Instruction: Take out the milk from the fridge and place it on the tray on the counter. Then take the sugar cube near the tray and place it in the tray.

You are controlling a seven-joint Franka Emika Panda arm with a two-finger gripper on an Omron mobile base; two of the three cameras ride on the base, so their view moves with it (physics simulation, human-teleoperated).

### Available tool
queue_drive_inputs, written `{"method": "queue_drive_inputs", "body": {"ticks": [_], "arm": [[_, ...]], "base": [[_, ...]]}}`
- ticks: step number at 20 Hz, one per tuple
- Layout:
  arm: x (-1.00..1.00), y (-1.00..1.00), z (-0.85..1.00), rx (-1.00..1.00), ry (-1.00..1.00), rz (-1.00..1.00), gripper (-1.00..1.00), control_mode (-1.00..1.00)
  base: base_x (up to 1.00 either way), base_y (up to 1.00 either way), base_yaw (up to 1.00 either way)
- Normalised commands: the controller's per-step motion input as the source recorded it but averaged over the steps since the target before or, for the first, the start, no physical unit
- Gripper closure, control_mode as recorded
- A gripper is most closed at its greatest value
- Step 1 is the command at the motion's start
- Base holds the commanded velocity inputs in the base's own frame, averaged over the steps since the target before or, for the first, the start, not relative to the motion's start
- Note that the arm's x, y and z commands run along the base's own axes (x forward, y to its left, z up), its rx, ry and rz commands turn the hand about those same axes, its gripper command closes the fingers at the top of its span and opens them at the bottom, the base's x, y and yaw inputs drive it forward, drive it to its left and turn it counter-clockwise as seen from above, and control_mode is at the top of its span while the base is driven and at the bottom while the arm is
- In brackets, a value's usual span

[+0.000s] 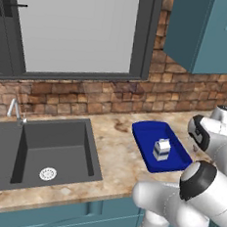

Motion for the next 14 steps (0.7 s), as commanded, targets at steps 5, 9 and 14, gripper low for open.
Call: {"method": "queue_drive_inputs", "body": {"ticks": [5, 9, 14], "arm": [[0.14, 0.0, -0.23, 0.02, 0.0, -0.03, -1.0, -1.0], [0.19, 0.0, -0.17, 0.01, 0.0, -0.04, -1.0, -1.0], [0.26, 0.0, -0.11, 0.0, 0.0, -0.04, -1.0, -1.0]], "base": [[0.0, 0.0, 0.0], [0.0, 0.0, 0.0], [0.0, 0.0, 0.0]]}}
